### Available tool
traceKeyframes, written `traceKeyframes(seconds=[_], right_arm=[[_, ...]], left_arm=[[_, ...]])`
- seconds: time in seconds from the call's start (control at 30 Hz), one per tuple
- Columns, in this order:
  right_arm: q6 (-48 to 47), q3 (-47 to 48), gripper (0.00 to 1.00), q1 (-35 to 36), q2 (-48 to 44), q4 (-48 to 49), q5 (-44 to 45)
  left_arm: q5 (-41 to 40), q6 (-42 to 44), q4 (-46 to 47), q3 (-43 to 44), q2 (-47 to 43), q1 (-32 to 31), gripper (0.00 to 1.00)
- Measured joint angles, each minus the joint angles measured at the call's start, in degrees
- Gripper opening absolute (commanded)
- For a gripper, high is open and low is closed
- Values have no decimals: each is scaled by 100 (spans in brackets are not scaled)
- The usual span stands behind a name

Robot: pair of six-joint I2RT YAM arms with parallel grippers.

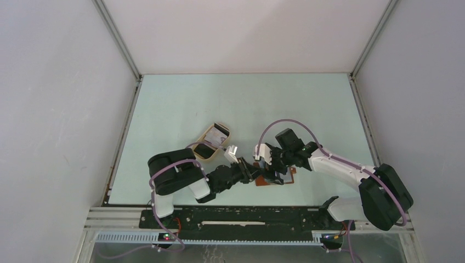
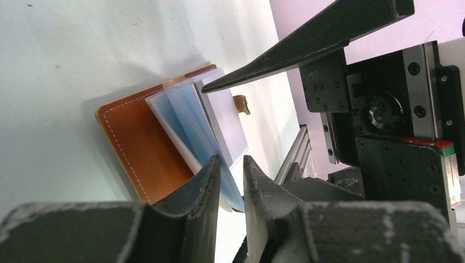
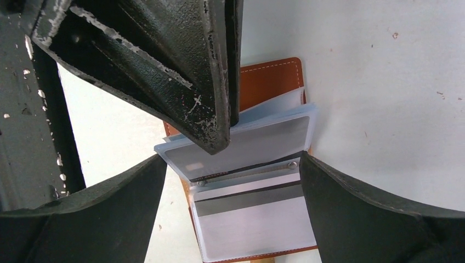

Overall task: Put the credit cards into the card holder
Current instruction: Turn over the card slot in the card holder.

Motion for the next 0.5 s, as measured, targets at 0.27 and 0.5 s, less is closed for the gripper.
traceKeyframes(seconds=[0.27, 0.5], right_arm=[[50, 0, 94, -111, -7, 4, 46], [50, 0, 93, -192, -28, 2, 44]], left_arm=[[15, 0, -2, 13, 15, 11, 30], [15, -2, -2, 13, 15, 61, 37]])
